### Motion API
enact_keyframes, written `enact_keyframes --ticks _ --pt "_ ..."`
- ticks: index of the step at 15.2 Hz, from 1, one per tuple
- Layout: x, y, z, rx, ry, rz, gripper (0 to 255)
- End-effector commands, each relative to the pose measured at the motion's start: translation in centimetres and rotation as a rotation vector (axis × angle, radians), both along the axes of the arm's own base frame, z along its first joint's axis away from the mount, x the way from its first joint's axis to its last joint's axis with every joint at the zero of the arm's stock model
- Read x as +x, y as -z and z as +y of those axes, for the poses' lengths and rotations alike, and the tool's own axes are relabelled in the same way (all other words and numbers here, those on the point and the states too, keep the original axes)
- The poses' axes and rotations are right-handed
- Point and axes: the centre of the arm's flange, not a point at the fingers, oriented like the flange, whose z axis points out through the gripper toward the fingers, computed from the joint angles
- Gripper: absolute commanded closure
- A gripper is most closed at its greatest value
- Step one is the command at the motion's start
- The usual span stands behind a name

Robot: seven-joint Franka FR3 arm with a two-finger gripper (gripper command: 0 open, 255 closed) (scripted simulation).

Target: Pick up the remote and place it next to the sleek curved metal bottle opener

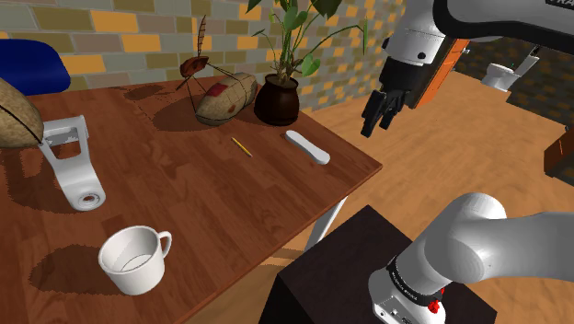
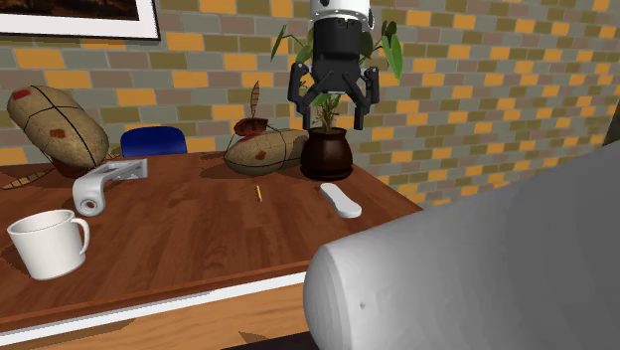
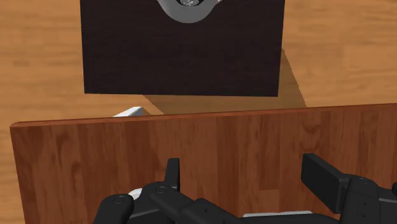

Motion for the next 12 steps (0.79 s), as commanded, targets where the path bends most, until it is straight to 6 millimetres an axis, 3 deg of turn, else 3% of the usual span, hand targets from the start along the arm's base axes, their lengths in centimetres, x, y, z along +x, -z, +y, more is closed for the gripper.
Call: enact_keyframes --ticks 1,12 --pt "0.0 0.0 0.0 0.000 0.000 0.000 0" --pt "10.1 9.1 -3.7 -0.025 0.007 -0.024 0"
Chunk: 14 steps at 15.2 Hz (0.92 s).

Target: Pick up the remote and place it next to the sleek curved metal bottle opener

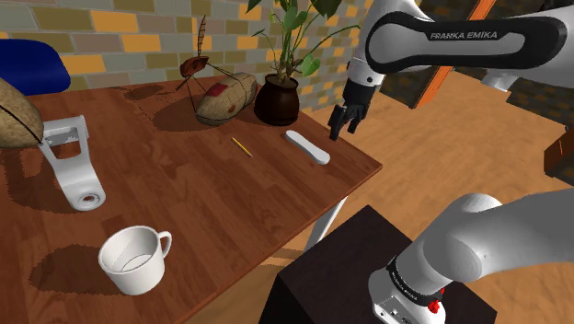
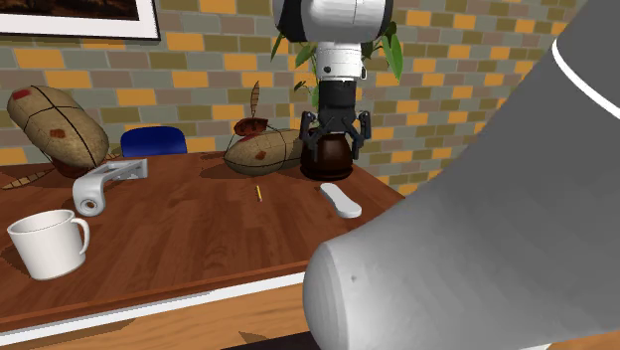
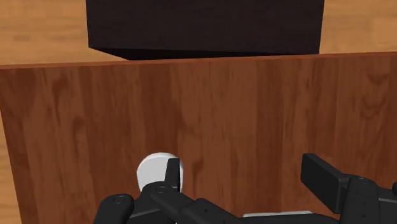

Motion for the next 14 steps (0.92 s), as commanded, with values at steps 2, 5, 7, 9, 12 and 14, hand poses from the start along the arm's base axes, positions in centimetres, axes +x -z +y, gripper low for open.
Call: enact_keyframes --ticks 2,5,7,9,12,14 --pt "2.7 2.3 -1.0 -0.007 0.001 -0.009 0" --pt "5.5 4.7 -2.1 -0.014 0.003 -0.016 0" --pt "7.4 6.3 -2.9 -0.019 0.005 -0.020 0" --pt "9.3 7.9 -3.6 -0.023 0.006 -0.024 0" --pt "12.1 10.2 -4.7 -0.030 0.008 -0.031 0" --pt "14.0 11.8 -5.5 -0.035 0.009 -0.035 0"
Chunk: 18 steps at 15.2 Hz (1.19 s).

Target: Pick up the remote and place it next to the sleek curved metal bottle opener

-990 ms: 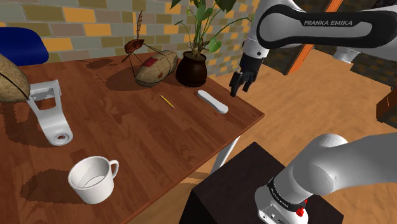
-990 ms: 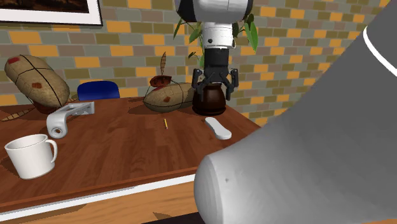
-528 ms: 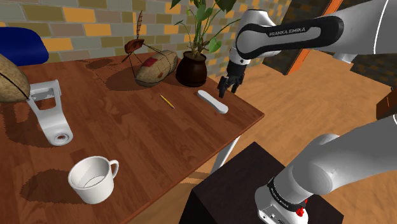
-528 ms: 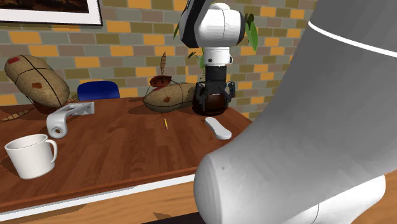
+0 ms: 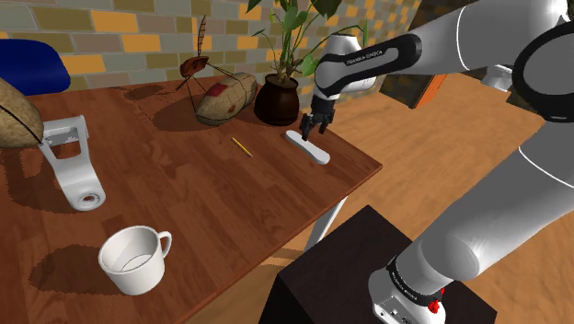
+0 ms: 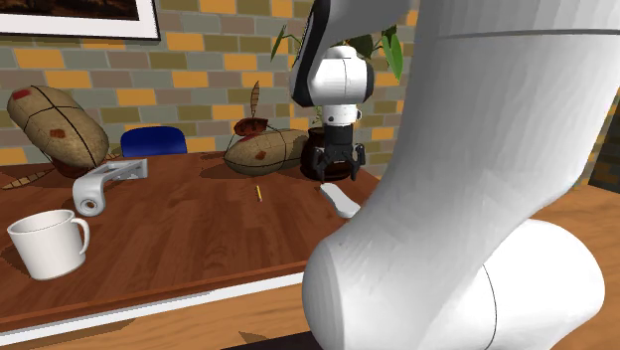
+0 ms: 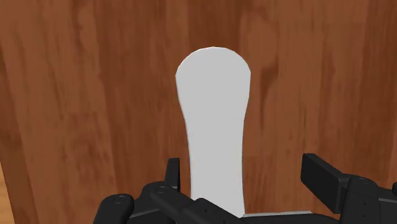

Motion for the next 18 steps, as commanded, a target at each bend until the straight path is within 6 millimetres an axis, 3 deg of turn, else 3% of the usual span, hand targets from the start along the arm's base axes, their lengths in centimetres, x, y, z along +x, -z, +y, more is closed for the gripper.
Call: enact_keyframes --ticks 1,9,17,18 --pt "1.6 1.8 -0.6 -0.005 0.001 -0.005 0" --pt "1.9 6.1 -0.9 -0.006 0.001 -0.006 0" --pt "1.9 6.1 -0.9 -0.006 0.001 -0.006 0" --pt "1.9 6.1 -0.9 -0.006 0.001 -0.006 255"
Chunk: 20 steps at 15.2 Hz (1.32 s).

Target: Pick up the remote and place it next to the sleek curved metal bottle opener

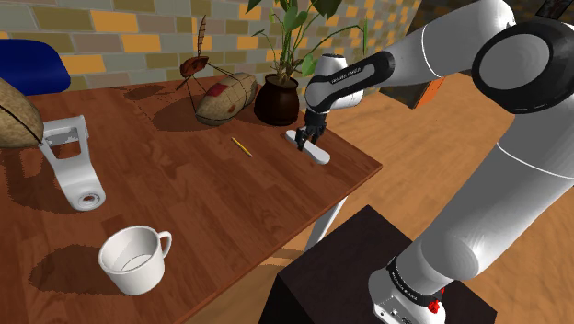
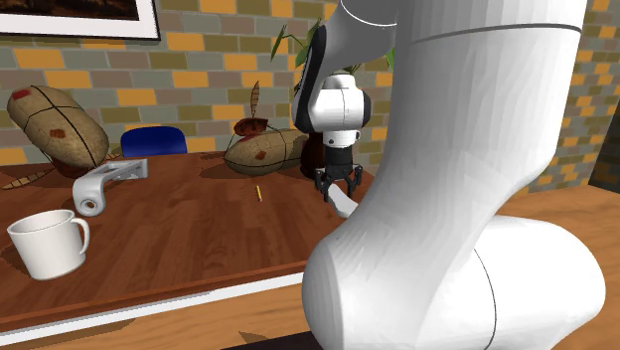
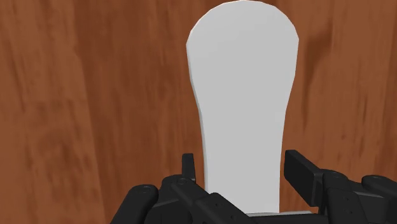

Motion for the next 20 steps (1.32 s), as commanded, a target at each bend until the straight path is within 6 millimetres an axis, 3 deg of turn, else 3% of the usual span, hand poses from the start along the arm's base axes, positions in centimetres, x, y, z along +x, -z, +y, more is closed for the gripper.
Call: enact_keyframes --ticks 1,9,20 --pt "0.0 0.0 0.0 0.000 0.000 0.001 255" --pt "0.0 0.0 0.0 0.000 0.000 0.000 255" --pt "0.0 -5.8 0.0 0.000 0.000 0.000 255"
